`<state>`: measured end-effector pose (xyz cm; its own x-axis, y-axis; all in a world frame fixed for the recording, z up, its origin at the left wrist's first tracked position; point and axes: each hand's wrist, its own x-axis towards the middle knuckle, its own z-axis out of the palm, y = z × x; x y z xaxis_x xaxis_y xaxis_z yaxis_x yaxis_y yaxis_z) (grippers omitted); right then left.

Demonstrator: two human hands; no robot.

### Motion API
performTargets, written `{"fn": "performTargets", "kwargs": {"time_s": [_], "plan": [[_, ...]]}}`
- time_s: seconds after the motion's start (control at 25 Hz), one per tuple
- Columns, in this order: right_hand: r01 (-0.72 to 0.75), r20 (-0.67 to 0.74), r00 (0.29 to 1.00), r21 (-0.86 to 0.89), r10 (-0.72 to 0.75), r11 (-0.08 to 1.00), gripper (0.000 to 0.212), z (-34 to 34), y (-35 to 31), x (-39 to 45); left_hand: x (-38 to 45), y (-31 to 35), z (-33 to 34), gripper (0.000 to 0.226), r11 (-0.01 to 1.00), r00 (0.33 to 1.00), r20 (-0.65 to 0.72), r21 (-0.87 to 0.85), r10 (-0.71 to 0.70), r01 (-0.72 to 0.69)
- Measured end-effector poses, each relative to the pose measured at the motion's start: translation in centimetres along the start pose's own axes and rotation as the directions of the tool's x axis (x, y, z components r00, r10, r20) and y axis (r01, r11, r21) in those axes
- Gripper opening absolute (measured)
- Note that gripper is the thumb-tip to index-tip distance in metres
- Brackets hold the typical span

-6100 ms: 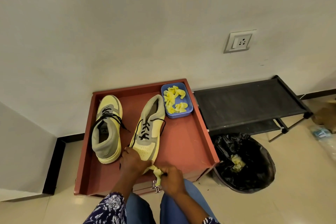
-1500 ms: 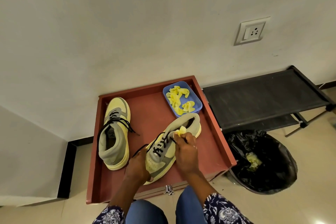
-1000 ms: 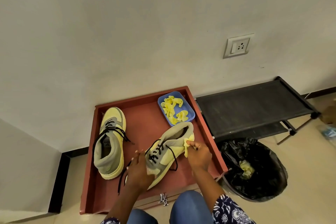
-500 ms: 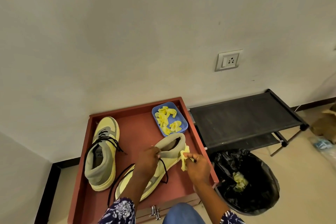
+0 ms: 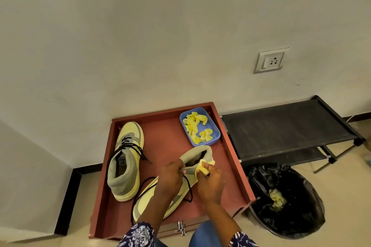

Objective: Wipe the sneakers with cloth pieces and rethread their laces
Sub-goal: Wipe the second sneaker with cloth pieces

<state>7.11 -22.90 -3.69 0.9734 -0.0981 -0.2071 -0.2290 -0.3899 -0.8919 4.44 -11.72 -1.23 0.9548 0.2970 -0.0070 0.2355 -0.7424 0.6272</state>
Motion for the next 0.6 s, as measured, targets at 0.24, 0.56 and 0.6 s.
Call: {"fn": "performTargets", "kwargs": {"time_s": [0.24, 0.56, 0.6], "plan": [[0.218, -0.026, 0.975, -0.049, -0.219, 0.975, 0.013, 2.3, -0.4, -1.9, 0.4, 0.2, 0.2, 0.015, 0.995, 0.994, 0.031, -0.009, -0.103, 0.103], [0.145, -0.169, 0.976, 0.015, -0.14, 0.989, 0.012, 1.8, 1.0, -0.2, 0.3, -0.1, 0.2, 0.026, 0.99, 0.993, 0.028, -0.084, -0.113, 0.115], [0.217, -0.148, 0.965, -0.007, -0.215, 0.976, 0.013, 2.5, 0.9, -1.0, 0.3, -0.2, 0.2, 0.026, 0.991, 0.994, 0.024, -0.077, -0.108, 0.11]]}}
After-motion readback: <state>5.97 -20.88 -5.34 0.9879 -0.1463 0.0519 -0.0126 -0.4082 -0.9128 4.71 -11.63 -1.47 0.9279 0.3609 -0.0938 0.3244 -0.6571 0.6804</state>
